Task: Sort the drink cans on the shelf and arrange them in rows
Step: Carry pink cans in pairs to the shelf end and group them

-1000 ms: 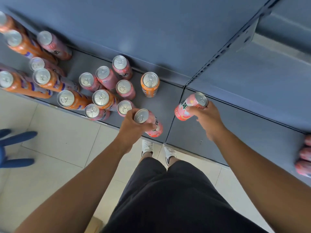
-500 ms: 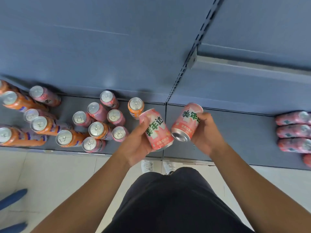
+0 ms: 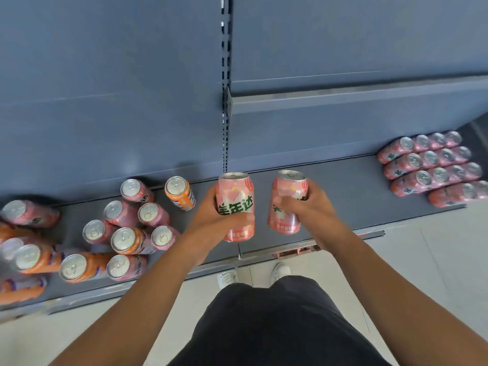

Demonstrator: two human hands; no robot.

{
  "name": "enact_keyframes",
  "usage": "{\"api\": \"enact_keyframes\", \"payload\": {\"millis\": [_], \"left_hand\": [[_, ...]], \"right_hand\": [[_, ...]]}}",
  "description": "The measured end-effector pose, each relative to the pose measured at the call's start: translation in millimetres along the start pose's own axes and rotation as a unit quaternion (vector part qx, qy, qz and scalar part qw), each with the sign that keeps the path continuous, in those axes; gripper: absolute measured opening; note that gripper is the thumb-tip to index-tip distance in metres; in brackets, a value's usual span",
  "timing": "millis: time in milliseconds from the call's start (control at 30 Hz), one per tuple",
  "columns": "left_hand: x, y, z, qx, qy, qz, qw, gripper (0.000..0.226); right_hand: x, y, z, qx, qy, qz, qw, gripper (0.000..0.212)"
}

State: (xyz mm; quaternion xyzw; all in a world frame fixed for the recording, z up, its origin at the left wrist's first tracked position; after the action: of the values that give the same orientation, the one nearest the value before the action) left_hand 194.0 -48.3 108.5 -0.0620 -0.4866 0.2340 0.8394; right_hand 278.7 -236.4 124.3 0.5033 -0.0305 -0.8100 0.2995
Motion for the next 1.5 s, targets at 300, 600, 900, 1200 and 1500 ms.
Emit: {"api": "enact_keyframes", "payload": {"millis": [300, 600, 900, 1200, 1500], "left_hand": [[25, -89, 6, -0.104, -0.089, -0.122, 0.983, 0.079], [-6, -227, 26, -0.181, -0.14, -0.206, 0.951, 0.077], [-67, -368, 43, -0.219, -0.148, -0.257, 0.93, 0.079], [-108, -467, 33, -0.277, -0.144, -0.298, 0.902, 0.077], [-131, -528, -17, -0.307, -0.117, -0.302, 0.895, 0.08]], "right_hand": [[-3, 81, 42, 0.078, 0.092, -0.004, 0.993, 0.055], [53, 194, 94, 0.133, 0.133, -0.009, 0.982, 0.059], [126, 314, 152, 0.181, 0.133, 0.021, 0.974, 0.064], [178, 396, 179, 0.235, 0.101, 0.004, 0.967, 0.063], [206, 455, 151, 0.26, 0.066, -0.015, 0.963, 0.066]]}}
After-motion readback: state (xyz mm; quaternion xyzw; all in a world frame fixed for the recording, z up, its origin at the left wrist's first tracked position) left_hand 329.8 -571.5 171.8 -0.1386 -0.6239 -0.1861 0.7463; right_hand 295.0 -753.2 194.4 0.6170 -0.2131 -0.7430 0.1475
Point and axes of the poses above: each hand's wrist, its own z-axis away from the middle knuckle, its own y-axis out of the back of the hand, x = y × z, the point moved 9 cm from there along -z, towards the middle knuckle, and after that the axes turned 15 degrees about z, right-handed, at the moved point
